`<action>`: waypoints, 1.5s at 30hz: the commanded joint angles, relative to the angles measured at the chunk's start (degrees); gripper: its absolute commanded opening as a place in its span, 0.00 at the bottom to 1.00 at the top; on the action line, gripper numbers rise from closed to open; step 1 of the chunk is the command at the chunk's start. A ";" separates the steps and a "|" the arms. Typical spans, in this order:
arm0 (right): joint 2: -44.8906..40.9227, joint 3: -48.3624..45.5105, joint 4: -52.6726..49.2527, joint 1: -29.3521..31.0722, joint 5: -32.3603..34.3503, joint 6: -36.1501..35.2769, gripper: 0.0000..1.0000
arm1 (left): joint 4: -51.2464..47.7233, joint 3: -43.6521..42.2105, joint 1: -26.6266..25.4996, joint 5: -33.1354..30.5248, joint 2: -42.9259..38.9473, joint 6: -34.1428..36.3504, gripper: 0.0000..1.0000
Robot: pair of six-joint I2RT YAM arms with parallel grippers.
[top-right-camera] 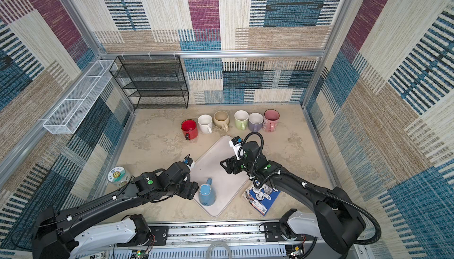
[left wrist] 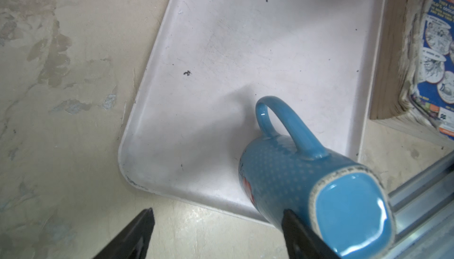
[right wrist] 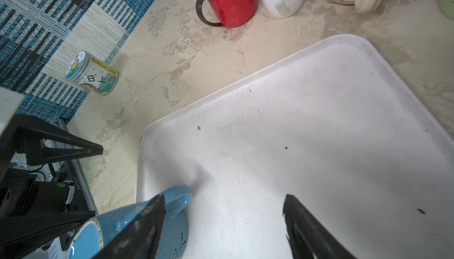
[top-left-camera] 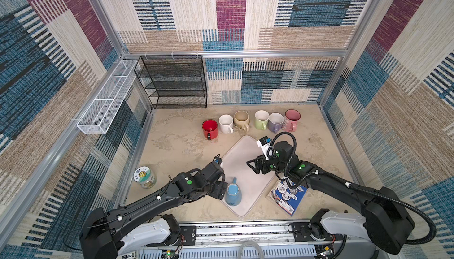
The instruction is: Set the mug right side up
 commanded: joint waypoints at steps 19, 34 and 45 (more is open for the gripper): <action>3.81 3.10 0.34 0.13 0.06 0.10 0.78 | 9.02 -9.18 -11.54 -1.11 -6.95 -2.57 0.84; 6.10 4.50 0.96 0.31 0.25 -0.16 0.78 | 15.55 -7.79 -13.81 -7.61 1.22 -3.62 0.83; 12.03 11.50 -3.39 3.56 6.74 -1.54 0.77 | 16.41 -10.70 -10.31 -11.35 -1.05 -3.45 0.83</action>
